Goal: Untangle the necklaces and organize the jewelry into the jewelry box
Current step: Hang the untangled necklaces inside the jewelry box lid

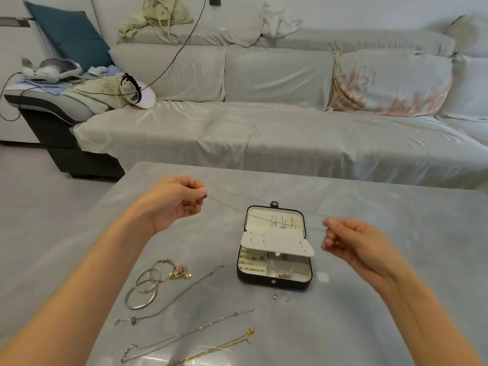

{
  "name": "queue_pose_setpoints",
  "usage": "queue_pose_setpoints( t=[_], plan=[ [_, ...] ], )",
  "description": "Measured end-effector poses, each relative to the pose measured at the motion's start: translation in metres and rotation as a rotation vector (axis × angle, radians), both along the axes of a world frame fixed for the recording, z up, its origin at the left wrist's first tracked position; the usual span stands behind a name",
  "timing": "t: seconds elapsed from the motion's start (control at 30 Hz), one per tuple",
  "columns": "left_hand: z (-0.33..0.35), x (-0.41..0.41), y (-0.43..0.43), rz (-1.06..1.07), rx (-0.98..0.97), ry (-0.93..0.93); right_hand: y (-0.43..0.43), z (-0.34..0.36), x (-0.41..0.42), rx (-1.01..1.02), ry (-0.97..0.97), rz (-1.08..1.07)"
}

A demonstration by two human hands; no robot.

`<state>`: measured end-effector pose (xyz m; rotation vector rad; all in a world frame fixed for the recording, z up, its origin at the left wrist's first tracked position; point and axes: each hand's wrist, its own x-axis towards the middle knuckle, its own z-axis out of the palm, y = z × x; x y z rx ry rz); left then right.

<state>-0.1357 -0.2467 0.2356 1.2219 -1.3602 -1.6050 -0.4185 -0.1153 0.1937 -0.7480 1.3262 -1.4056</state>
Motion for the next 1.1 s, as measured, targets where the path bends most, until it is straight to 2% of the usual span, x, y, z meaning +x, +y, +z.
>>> queue_pose_setpoints(
  t=[0.17,0.23,0.37,0.43,0.5,0.63,0.73,0.9,1.0,1.1],
  plan=[
    [-0.045,-0.038,-0.027,0.058,0.164,0.190,-0.039,0.063,-0.012,-0.211,0.006,-0.050],
    [-0.063,-0.057,-0.036,0.093,0.211,0.262,-0.060,0.079,-0.011,-0.255,0.069,-0.058],
    [-0.093,-0.094,-0.052,0.102,0.181,0.260,-0.099,0.094,0.002,-0.310,0.175,0.029],
    [-0.113,-0.110,-0.061,0.095,0.076,0.079,-0.114,0.093,0.009,-0.303,0.245,0.067],
    [-0.133,-0.121,-0.068,0.071,-0.158,-0.263,-0.127,0.090,0.012,-0.278,0.342,0.079],
    [-0.159,-0.136,-0.073,-0.237,-0.629,-0.977,-0.144,0.082,0.007,-0.236,0.522,0.064],
    [-0.170,-0.143,-0.071,-0.295,-0.797,-1.191,-0.145,0.079,-0.001,-0.216,0.579,0.049],
    [-0.186,-0.141,-0.062,-0.172,-0.953,-1.242,-0.141,0.078,-0.010,-0.231,0.577,0.037],
    [-0.192,-0.136,-0.055,0.001,-1.100,-1.058,-0.142,0.077,-0.009,-0.252,0.556,0.045],
    [-0.194,-0.132,-0.050,0.123,-1.168,-0.876,-0.148,0.073,-0.001,-0.263,0.534,0.079]
  ],
)
